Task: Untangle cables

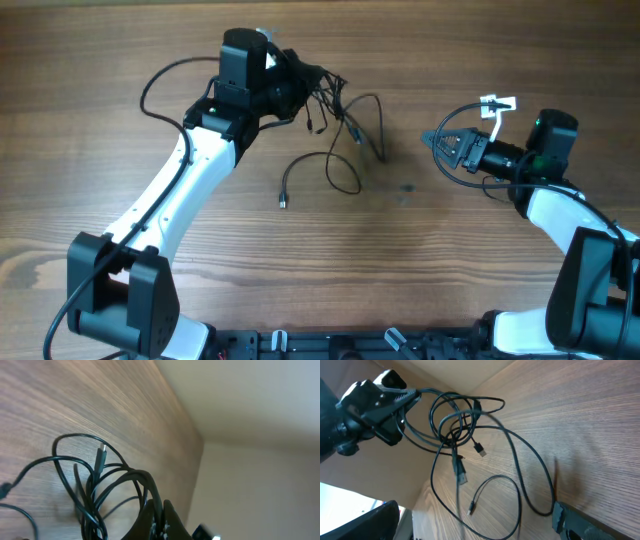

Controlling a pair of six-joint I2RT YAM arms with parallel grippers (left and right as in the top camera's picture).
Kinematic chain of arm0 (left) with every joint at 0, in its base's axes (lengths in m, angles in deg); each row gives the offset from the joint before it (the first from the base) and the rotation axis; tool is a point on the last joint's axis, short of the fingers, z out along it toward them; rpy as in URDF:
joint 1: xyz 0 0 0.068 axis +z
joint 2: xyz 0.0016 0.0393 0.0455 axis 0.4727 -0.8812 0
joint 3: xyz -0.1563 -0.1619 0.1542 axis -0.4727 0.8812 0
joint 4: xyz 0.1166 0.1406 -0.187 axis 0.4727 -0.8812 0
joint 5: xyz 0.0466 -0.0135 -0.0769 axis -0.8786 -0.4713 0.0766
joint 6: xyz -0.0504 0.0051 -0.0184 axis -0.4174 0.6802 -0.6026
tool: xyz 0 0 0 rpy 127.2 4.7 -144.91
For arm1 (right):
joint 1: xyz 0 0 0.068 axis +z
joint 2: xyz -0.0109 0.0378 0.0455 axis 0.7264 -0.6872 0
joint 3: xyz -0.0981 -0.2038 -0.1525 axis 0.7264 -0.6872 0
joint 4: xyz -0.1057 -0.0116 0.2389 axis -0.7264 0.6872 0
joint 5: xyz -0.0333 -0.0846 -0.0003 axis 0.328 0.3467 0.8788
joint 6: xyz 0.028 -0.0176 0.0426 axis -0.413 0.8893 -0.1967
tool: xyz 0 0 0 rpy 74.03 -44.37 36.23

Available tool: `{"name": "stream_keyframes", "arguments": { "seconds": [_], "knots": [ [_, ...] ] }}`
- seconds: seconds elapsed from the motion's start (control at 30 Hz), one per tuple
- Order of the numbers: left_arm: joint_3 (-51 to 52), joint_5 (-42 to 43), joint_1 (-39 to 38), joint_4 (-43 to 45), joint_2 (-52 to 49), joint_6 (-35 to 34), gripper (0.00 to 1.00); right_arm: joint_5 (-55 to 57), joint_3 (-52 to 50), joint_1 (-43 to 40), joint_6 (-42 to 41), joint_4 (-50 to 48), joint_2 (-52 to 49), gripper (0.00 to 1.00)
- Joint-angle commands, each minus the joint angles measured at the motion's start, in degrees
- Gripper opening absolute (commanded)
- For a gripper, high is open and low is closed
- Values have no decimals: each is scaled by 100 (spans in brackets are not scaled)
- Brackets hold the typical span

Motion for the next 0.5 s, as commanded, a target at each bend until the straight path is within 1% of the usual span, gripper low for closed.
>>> {"name": "stream_keyframes", "arguments": {
  "seconds": [0.0,0.03,0.17,0.2,0.23,0.27,0.3,0.33,0.37,0.43,0.47],
  "knots": [
    [-59,-315,4,-175,107,-2107,4,48,22,297,22,0,-31,94],
    [-59,-317,-22,-284,107,-2544,4,83,22,439,20,-2,-33,92],
    [-59,-389,-214,-284,107,-2551,4,354,22,1143,13,-114,-33,89],
    [-59,-492,-289,-337,107,-2747,4,352,22,1285,-9,-160,-31,87],
    [-59,-645,-345,-417,107,-2931,4,413,22,1434,-52,-131,-33,82],
    [-57,-737,-367,-437,107,-2924,4,756,22,1502,-376,-9,-33,67],
    [-59,-745,-367,-435,107,-2927,4,1340,22,1534,-1073,186,-33,65],
    [-59,-743,-369,-433,107,-2927,4,1716,22,1532,-1709,343,-33,65],
    [-59,-743,-369,-433,107,-2927,4,1716,22,1534,-2118,354,-33,66],
    [-59,-743,-369,-433,107,-2929,4,1823,22,1534,-3012,343,-33,75],
    [-59,-743,-369,-431,107,-2931,4,1963,22,1534,-3246,310,-33,76]
  ]
}}
